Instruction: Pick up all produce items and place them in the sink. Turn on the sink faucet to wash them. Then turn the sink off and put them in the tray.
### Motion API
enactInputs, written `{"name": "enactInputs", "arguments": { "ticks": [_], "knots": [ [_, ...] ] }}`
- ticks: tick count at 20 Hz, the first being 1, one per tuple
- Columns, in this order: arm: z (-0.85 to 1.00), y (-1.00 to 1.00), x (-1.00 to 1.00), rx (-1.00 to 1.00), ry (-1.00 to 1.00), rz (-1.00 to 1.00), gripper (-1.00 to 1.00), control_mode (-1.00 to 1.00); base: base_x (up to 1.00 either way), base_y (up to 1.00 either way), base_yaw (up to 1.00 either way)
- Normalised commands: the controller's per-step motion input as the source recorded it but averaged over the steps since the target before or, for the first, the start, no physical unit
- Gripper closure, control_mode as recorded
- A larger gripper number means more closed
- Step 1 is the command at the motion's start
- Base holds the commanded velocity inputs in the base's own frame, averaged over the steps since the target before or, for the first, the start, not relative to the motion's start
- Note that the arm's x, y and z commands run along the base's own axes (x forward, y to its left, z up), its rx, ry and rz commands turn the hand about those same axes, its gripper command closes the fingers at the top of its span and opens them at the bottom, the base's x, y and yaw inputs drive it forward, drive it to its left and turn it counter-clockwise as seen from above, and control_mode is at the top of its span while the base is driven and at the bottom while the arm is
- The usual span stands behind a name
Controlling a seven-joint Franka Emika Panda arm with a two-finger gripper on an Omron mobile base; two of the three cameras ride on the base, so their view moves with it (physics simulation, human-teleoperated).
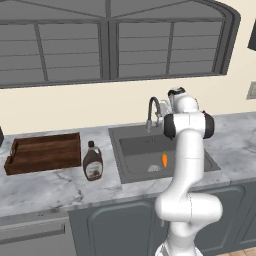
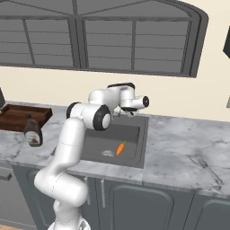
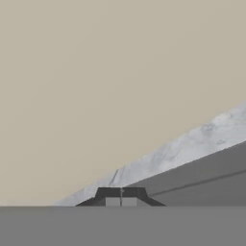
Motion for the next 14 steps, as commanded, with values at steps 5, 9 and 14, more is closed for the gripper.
{"name": "enactInputs", "arguments": {
  "ticks": [5,9,14],
  "knots": [
    [-0.41,-0.03,-0.52,0.0,0.0,0.0,1.0,-1.0,0.0,0.0,0.0],
    [-0.32,0.02,-0.65,0.0,0.0,0.0,1.0,-1.0,0.0,0.0,0.0],
    [-0.41,0.21,0.0,-0.03,0.01,0.0,1.0,-1.0,0.0,0.0,0.0]
  ]
}}
